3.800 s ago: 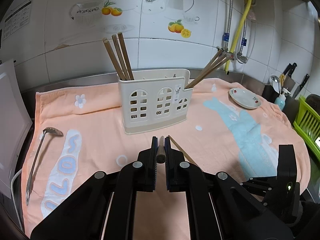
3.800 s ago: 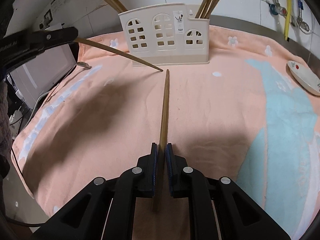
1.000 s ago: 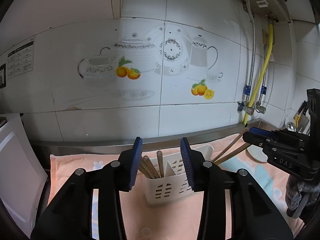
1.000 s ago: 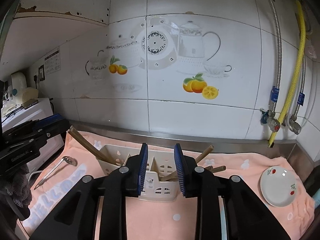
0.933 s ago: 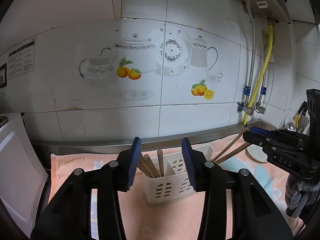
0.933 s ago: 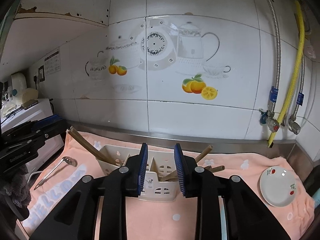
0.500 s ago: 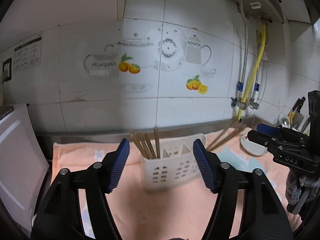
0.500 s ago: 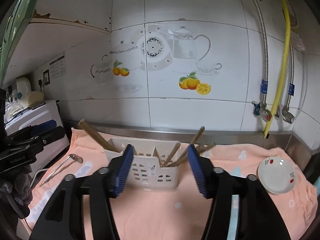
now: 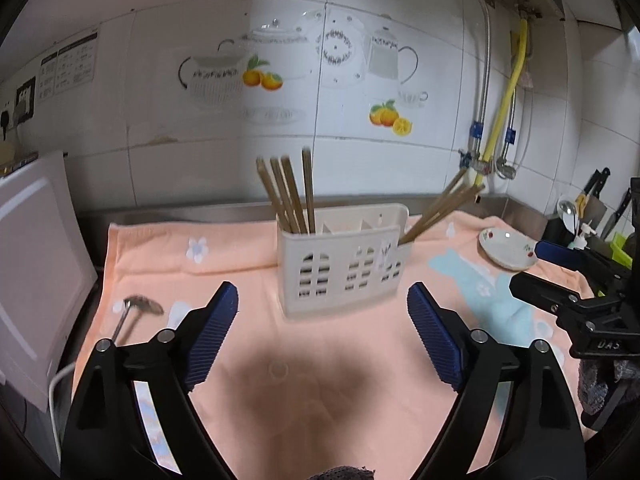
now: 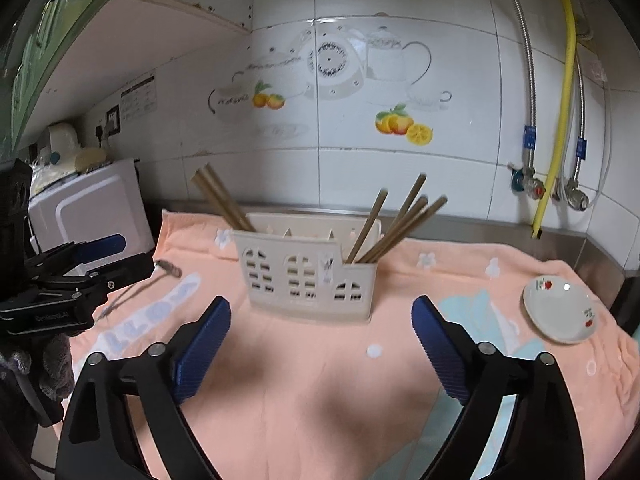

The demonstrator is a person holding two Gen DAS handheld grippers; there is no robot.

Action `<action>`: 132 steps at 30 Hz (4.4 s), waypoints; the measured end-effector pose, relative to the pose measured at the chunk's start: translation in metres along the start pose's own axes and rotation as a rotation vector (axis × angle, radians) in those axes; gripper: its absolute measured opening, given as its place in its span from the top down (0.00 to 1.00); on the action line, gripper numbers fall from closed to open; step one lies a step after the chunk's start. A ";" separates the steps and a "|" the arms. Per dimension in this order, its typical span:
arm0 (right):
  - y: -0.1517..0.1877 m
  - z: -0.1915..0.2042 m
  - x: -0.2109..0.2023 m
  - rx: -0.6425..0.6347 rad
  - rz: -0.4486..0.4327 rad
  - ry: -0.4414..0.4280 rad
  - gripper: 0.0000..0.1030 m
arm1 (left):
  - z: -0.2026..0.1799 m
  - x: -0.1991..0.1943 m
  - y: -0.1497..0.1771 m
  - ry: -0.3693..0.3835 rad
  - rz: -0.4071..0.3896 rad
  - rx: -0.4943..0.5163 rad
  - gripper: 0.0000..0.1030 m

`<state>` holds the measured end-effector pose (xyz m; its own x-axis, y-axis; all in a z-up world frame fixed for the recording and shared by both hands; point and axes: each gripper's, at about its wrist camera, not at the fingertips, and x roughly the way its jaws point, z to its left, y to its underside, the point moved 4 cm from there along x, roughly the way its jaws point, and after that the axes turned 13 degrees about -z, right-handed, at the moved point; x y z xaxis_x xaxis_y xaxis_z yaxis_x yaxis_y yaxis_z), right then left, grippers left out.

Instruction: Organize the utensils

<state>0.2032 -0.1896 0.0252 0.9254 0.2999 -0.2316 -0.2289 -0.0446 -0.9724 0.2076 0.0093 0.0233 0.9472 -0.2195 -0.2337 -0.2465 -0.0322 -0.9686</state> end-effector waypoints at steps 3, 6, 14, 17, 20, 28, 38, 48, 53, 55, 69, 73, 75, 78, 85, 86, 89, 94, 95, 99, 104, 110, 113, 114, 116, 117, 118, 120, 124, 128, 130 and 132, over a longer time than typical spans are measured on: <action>0.011 0.002 -0.002 -0.002 0.019 0.003 0.10 | 0.001 -0.003 0.012 0.000 0.018 -0.009 0.12; 0.020 0.004 -0.004 -0.001 0.032 0.009 0.09 | 0.001 -0.005 0.021 -0.011 0.028 0.004 0.09; 0.042 0.004 -0.008 0.014 0.072 0.031 0.07 | 0.001 -0.010 0.036 -0.032 0.054 0.004 0.05; 0.050 0.004 -0.008 0.006 0.089 0.040 0.07 | 0.001 -0.012 0.043 -0.044 0.067 0.006 0.05; 0.054 0.004 -0.009 0.007 0.094 0.046 0.07 | 0.000 -0.014 0.048 -0.054 0.076 0.006 0.05; 0.064 0.005 -0.011 0.007 0.114 0.066 0.07 | 0.000 -0.017 0.059 -0.069 0.107 0.006 0.05; 0.077 0.002 -0.012 0.029 0.143 0.076 0.07 | 0.003 -0.019 0.076 -0.079 0.146 -0.020 0.05; 0.081 -0.002 -0.015 0.041 0.146 0.092 0.07 | 0.006 -0.020 0.088 -0.088 0.179 -0.030 0.05; 0.083 -0.001 -0.014 0.045 0.155 0.090 0.07 | 0.006 -0.018 0.094 -0.095 0.201 -0.041 0.05; 0.084 -0.001 -0.013 0.047 0.157 0.092 0.07 | 0.007 -0.018 0.095 -0.098 0.205 -0.042 0.05; 0.088 -0.002 -0.012 0.061 0.166 0.096 0.07 | 0.008 -0.018 0.098 -0.120 0.222 -0.041 0.05; 0.088 -0.003 -0.013 0.064 0.165 0.097 0.07 | 0.008 -0.018 0.099 -0.120 0.225 -0.045 0.05; 0.089 -0.003 -0.013 0.069 0.165 0.097 0.07 | 0.008 -0.018 0.099 -0.126 0.225 -0.044 0.05; 0.090 -0.003 -0.012 0.070 0.166 0.095 0.07 | 0.009 -0.017 0.099 -0.124 0.226 -0.048 0.05; 0.091 -0.001 -0.011 0.071 0.168 0.088 0.07 | 0.009 -0.017 0.100 -0.125 0.230 -0.051 0.05; 0.091 -0.001 -0.011 0.071 0.167 0.087 0.07 | 0.009 -0.017 0.100 -0.126 0.231 -0.051 0.05; 0.091 -0.001 -0.012 0.072 0.166 0.088 0.07 | 0.009 -0.017 0.101 -0.124 0.229 -0.053 0.05; 0.092 -0.001 -0.012 0.075 0.169 0.087 0.07 | 0.009 -0.017 0.101 -0.126 0.229 -0.053 0.05; 0.092 -0.001 -0.012 0.074 0.169 0.086 0.07 | 0.010 -0.017 0.101 -0.127 0.229 -0.054 0.05; 0.092 0.000 -0.012 0.073 0.170 0.082 0.07 | 0.009 -0.018 0.101 -0.125 0.229 -0.057 0.05; 0.091 0.000 -0.012 0.072 0.166 0.080 0.07 | 0.009 -0.018 0.100 -0.123 0.226 -0.058 0.05; 0.092 0.001 -0.012 0.071 0.169 0.081 0.07 | 0.010 -0.019 0.100 -0.125 0.225 -0.062 0.05; 0.092 0.002 -0.013 0.073 0.169 0.081 0.07 | 0.009 -0.019 0.099 -0.125 0.225 -0.063 0.05; 0.092 0.002 -0.013 0.072 0.169 0.081 0.07 | 0.009 -0.019 0.099 -0.125 0.225 -0.063 0.05; 0.092 0.002 -0.013 0.072 0.169 0.081 0.07 | 0.009 -0.019 0.100 -0.124 0.225 -0.063 0.05; 0.092 0.002 -0.013 0.072 0.168 0.081 0.07 | 0.009 -0.019 0.100 -0.124 0.224 -0.063 0.05; 0.092 0.002 -0.013 0.072 0.168 0.081 0.07 | 0.009 -0.019 0.100 -0.124 0.225 -0.063 0.05; 0.092 0.002 -0.013 0.072 0.167 0.081 0.07 | 0.010 -0.019 0.100 -0.125 0.227 -0.065 0.05; 0.092 0.002 -0.012 0.073 0.168 0.080 0.07 | 0.010 -0.018 0.101 -0.127 0.230 -0.065 0.05; 0.092 0.002 -0.013 0.073 0.167 0.080 0.07 | 0.009 -0.017 0.101 -0.125 0.232 -0.061 0.05; 0.092 0.002 -0.012 0.072 0.168 0.081 0.07 | 0.009 -0.017 0.101 -0.124 0.231 -0.062 0.05; 0.092 0.002 -0.013 0.073 0.168 0.081 0.07 | 0.009 -0.017 0.102 -0.125 0.233 -0.062 0.05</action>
<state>0.1700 -0.1958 -0.0610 0.8928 0.2168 -0.3948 -0.4009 -0.0171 -0.9160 0.1685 0.0186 -0.0720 0.8807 -0.1060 -0.4617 -0.4688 -0.0556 -0.8815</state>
